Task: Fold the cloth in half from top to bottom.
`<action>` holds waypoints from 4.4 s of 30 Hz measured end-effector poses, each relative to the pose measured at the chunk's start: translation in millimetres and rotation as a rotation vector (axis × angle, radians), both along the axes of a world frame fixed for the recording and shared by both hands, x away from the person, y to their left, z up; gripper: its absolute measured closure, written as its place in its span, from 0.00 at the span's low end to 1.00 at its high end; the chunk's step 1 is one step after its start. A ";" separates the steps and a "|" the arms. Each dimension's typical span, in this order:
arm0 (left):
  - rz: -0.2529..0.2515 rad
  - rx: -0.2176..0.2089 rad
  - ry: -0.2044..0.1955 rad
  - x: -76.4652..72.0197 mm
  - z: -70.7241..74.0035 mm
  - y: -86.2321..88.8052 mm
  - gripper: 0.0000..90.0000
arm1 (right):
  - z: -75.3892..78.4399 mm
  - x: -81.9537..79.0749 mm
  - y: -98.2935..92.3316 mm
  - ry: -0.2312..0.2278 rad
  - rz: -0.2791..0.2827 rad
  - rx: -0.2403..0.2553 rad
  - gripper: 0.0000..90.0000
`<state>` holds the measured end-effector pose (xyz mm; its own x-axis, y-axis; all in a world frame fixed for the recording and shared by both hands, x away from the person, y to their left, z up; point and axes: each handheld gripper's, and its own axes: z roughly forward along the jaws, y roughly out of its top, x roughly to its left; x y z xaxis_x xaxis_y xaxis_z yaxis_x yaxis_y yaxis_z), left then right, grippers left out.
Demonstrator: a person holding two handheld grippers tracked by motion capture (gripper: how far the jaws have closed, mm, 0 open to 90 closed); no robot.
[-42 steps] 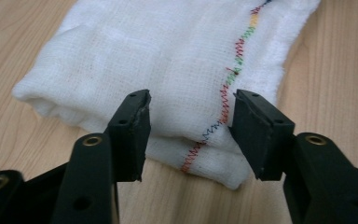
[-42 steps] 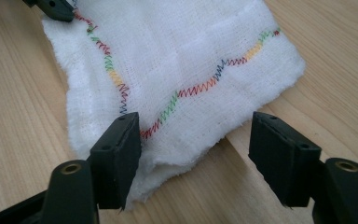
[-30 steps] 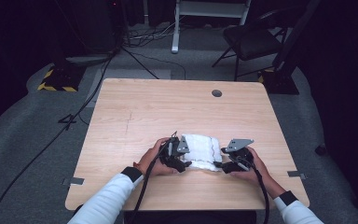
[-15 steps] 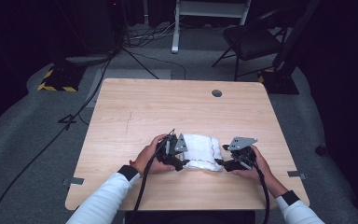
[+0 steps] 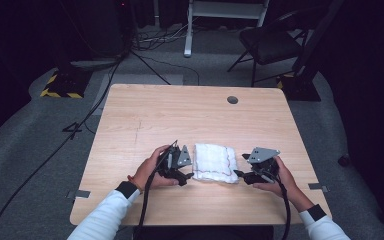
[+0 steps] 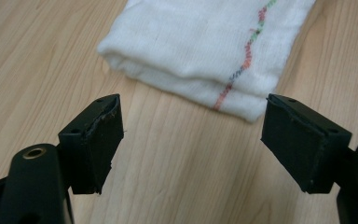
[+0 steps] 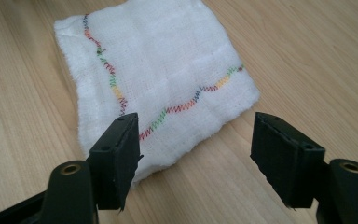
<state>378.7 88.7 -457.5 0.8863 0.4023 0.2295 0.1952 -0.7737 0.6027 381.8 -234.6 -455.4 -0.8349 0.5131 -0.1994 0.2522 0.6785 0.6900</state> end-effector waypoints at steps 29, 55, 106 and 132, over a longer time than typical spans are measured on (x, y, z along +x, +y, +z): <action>0.143 0.044 -0.076 -26.6 -4.5 55.3 0.21 | 0.9 -13.3 -50.9 -0.009 -0.099 -0.006 0.34; 0.321 0.015 -0.040 -43.4 -25.7 128.2 0.19 | -21.5 -36.5 -136.8 0.029 -0.322 0.034 0.32; 0.515 -0.230 0.135 -51.9 -46.6 185.4 0.16 | -47.8 -51.0 -173.8 0.094 -0.467 0.185 0.28; 0.516 -0.233 0.138 -51.5 -46.8 185.1 0.16 | -47.8 -50.8 -173.8 0.095 -0.466 0.186 0.28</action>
